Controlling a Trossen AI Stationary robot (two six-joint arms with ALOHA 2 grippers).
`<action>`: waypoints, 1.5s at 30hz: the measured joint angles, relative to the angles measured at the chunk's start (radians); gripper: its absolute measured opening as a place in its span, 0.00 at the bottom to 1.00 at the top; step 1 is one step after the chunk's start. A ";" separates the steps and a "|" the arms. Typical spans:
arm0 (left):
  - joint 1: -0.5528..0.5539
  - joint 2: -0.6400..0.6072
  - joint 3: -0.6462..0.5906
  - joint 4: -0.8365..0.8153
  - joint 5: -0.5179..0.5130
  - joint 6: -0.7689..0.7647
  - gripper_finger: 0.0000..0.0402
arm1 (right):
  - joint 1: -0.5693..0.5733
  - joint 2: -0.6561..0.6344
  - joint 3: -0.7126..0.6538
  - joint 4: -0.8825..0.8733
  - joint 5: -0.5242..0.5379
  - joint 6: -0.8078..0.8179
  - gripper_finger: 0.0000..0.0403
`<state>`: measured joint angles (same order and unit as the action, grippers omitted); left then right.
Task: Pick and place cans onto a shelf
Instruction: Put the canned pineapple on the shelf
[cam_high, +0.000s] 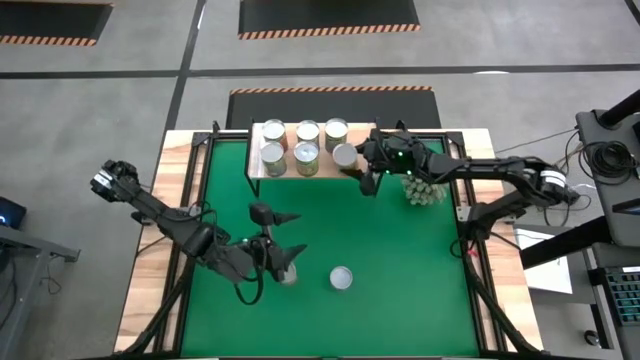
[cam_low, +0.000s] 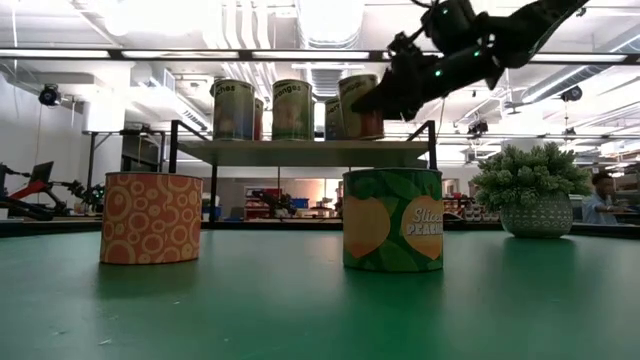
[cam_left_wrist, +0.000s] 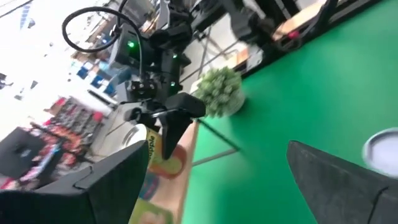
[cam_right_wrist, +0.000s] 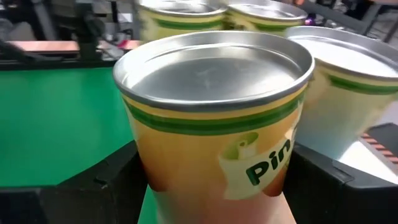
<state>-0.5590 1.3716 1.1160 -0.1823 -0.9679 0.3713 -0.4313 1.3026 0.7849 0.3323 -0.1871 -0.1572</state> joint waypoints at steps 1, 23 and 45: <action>0.002 -0.001 0.000 -0.012 -0.016 0.006 0.90 | -0.003 0.013 0.008 0.002 0.004 0.000 0.70; 0.013 -0.246 -0.425 0.681 0.037 0.266 0.90 | -0.008 0.030 0.181 -0.275 0.005 0.040 0.90; 0.013 -0.307 -0.479 0.706 0.024 0.300 0.90 | 0.015 0.019 0.577 -0.984 0.012 0.065 0.80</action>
<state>-0.5457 1.0641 0.6369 0.5236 -0.9436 0.6716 -0.4168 1.3218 1.3614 -0.6518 -0.1750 -0.0919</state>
